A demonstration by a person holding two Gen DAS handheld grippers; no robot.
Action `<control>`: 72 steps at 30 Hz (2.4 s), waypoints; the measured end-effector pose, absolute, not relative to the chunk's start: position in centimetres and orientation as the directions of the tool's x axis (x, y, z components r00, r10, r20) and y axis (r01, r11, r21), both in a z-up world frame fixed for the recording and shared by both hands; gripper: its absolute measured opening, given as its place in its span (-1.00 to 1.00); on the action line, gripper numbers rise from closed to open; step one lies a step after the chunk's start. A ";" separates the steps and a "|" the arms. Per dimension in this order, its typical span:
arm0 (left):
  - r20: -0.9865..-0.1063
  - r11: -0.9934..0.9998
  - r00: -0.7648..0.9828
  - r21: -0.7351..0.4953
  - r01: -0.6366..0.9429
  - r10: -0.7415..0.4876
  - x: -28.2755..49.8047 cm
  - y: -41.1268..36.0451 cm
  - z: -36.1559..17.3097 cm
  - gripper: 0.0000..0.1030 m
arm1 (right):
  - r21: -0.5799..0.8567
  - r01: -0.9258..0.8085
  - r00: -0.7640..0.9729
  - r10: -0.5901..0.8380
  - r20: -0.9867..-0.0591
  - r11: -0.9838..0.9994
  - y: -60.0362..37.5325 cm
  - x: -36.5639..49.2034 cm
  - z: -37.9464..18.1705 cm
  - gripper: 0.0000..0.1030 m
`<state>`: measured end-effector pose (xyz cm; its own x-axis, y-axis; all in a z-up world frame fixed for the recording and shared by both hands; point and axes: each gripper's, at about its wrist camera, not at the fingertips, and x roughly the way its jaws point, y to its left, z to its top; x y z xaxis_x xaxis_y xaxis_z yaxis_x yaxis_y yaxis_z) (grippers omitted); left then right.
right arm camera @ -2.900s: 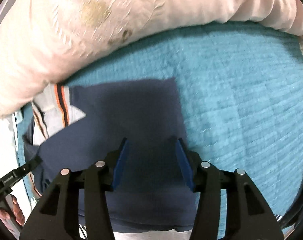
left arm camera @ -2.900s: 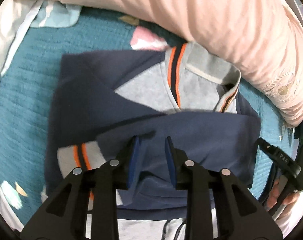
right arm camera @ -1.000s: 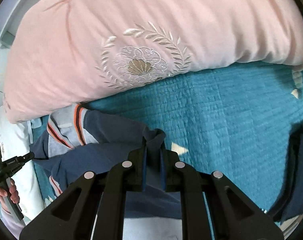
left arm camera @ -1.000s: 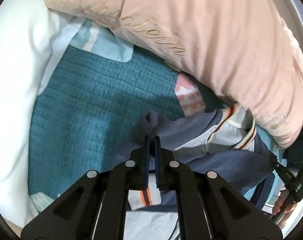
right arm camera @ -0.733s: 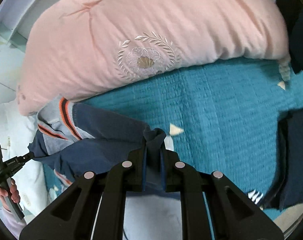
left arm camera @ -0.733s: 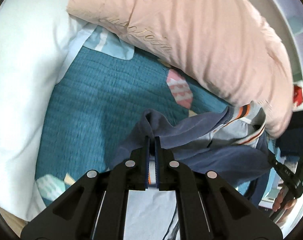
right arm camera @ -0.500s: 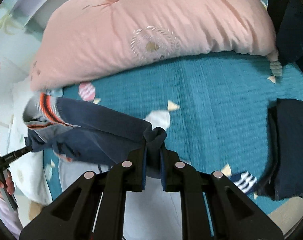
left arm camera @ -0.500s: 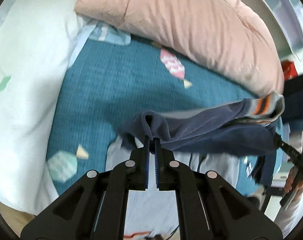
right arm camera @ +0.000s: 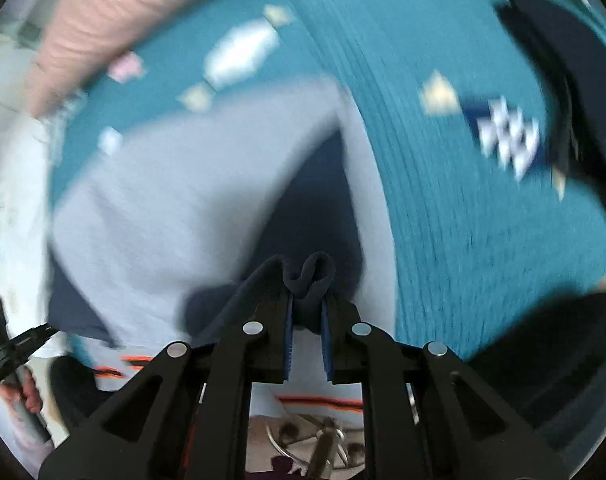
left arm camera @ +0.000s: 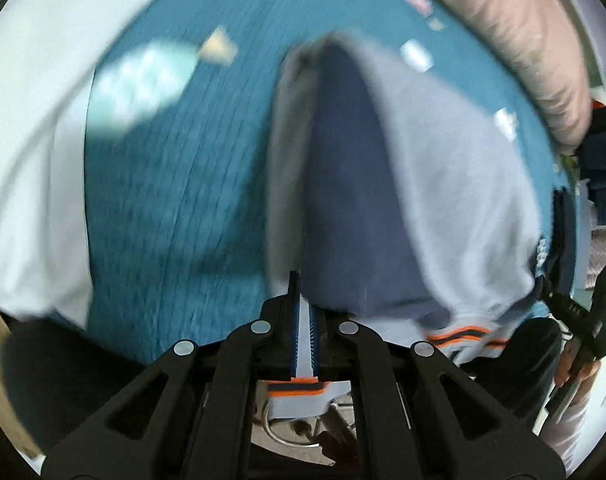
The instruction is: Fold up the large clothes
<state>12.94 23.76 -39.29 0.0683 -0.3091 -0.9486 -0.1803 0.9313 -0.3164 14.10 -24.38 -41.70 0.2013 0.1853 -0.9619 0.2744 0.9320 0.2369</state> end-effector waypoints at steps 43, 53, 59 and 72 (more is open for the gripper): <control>-0.913 0.829 0.111 -0.403 -0.388 -0.392 8.8 26.0 -41.3 -1.00 | 0.431 0.484 0.133 0.422 -0.897 0.762 -23.8 12.1 -46.0 -0.66; -0.880 0.850 0.241 -0.463 -0.251 -0.409 8.1 23.6 -35.8 0.26 | 0.262 0.410 0.245 0.171 -0.954 0.874 -23.9 11.1 -36.9 -0.31; -0.898 0.905 0.225 -0.410 -0.114 -0.379 11.4 17.0 -35.1 0.31 | 0.378 0.152 0.319 0.316 -0.893 0.913 -18.2 13.9 -35.4 -0.38; -0.981 0.987 0.106 -0.162 0.016 -0.163 11.6 12.1 -40.1 -1.00 | 0.323 0.146 0.114 0.308 -0.944 0.935 -17.5 14.9 -44.8 -1.00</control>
